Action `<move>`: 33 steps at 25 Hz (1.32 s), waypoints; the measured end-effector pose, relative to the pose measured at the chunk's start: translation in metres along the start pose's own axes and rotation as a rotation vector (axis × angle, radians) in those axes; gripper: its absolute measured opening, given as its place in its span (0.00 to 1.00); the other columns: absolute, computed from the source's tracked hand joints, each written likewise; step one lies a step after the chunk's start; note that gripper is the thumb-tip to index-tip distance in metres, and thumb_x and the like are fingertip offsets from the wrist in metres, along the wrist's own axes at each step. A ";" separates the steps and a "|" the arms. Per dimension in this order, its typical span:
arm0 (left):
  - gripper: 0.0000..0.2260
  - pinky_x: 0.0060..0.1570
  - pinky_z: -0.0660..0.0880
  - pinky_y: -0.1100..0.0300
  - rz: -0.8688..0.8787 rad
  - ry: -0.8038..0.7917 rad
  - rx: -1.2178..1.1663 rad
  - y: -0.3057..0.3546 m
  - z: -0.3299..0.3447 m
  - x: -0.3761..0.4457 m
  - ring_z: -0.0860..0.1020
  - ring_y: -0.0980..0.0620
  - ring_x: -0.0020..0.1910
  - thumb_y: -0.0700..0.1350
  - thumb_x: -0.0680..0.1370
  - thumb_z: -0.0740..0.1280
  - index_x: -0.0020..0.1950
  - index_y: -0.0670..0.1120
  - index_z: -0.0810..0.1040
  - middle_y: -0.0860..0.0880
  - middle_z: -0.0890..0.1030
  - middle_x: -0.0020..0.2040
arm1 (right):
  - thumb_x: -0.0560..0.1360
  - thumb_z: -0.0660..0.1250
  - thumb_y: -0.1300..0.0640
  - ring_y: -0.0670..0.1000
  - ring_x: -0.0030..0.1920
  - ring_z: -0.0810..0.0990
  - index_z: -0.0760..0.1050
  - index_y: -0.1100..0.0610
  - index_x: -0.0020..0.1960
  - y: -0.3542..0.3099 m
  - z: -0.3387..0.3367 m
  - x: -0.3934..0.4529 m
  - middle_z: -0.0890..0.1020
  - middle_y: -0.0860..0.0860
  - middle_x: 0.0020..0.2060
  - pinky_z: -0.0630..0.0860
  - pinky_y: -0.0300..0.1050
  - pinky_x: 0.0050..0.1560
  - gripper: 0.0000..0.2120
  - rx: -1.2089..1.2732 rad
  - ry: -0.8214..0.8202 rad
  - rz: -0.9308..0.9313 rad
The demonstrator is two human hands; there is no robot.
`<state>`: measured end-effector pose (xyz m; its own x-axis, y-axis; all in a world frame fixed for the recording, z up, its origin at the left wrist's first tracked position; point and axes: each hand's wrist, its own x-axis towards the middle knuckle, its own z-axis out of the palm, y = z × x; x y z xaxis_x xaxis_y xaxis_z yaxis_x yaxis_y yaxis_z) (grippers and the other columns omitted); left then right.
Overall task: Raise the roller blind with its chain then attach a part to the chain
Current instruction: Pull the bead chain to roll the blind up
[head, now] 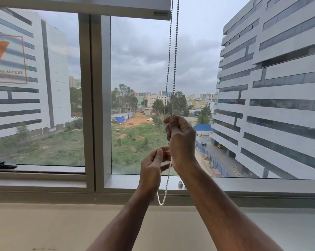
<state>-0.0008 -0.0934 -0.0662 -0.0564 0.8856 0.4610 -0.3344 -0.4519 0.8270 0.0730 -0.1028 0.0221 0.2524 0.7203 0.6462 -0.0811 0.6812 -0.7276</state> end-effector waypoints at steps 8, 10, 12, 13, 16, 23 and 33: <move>0.14 0.46 0.82 0.55 0.247 0.002 0.018 0.101 0.035 0.064 0.85 0.52 0.47 0.45 0.87 0.57 0.62 0.44 0.82 0.44 0.87 0.49 | 0.84 0.61 0.61 0.42 0.28 0.65 0.82 0.57 0.45 0.026 -0.009 -0.036 0.71 0.42 0.25 0.63 0.36 0.30 0.13 -0.029 -0.008 0.027; 0.14 0.41 0.82 0.60 0.299 -0.020 0.068 0.118 0.042 0.072 0.85 0.57 0.42 0.44 0.87 0.57 0.65 0.42 0.80 0.48 0.86 0.47 | 0.84 0.61 0.62 0.42 0.28 0.65 0.81 0.57 0.45 0.033 -0.013 -0.045 0.71 0.42 0.25 0.64 0.36 0.30 0.13 -0.041 -0.023 0.044; 0.13 0.34 0.79 0.61 0.349 -0.018 0.138 0.128 0.049 0.078 0.81 0.58 0.34 0.44 0.87 0.58 0.66 0.43 0.78 0.47 0.84 0.45 | 0.84 0.61 0.63 0.42 0.29 0.66 0.81 0.58 0.45 0.039 -0.014 -0.053 0.71 0.43 0.26 0.64 0.37 0.31 0.13 -0.059 -0.027 0.043; 0.13 0.30 0.76 0.60 0.374 0.001 0.181 0.130 0.052 0.081 0.78 0.59 0.30 0.44 0.87 0.58 0.65 0.44 0.79 0.48 0.82 0.41 | 0.84 0.61 0.64 0.42 0.29 0.66 0.81 0.57 0.44 0.041 -0.014 -0.056 0.71 0.43 0.26 0.65 0.37 0.31 0.13 -0.064 -0.030 0.038; 0.12 0.29 0.65 0.61 0.437 0.090 0.301 0.126 0.058 0.082 0.67 0.61 0.24 0.42 0.86 0.59 0.57 0.44 0.82 0.52 0.72 0.31 | 0.84 0.61 0.64 0.42 0.28 0.66 0.80 0.55 0.43 0.048 -0.013 -0.064 0.71 0.43 0.26 0.64 0.35 0.29 0.14 -0.074 -0.070 0.032; 0.12 0.31 0.66 0.65 0.461 0.100 0.302 0.115 0.047 0.068 0.68 0.62 0.27 0.41 0.86 0.59 0.48 0.43 0.80 0.52 0.73 0.33 | 0.85 0.58 0.55 0.49 0.44 0.87 0.83 0.53 0.51 0.038 -0.018 -0.052 0.89 0.49 0.40 0.78 0.51 0.48 0.15 0.003 -0.036 0.166; 0.12 0.34 0.68 0.56 0.383 0.114 0.377 0.046 0.028 0.028 0.70 0.56 0.30 0.42 0.86 0.60 0.46 0.47 0.79 0.55 0.74 0.31 | 0.86 0.58 0.56 0.50 0.50 0.86 0.80 0.56 0.58 -0.053 0.018 0.052 0.87 0.53 0.49 0.81 0.45 0.51 0.12 0.045 0.029 -0.020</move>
<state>0.0081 -0.0923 -0.0061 -0.2169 0.6465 0.7314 0.0898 -0.7329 0.6744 0.0731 -0.0990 0.0986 0.2824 0.7029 0.6528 -0.1193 0.7010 -0.7032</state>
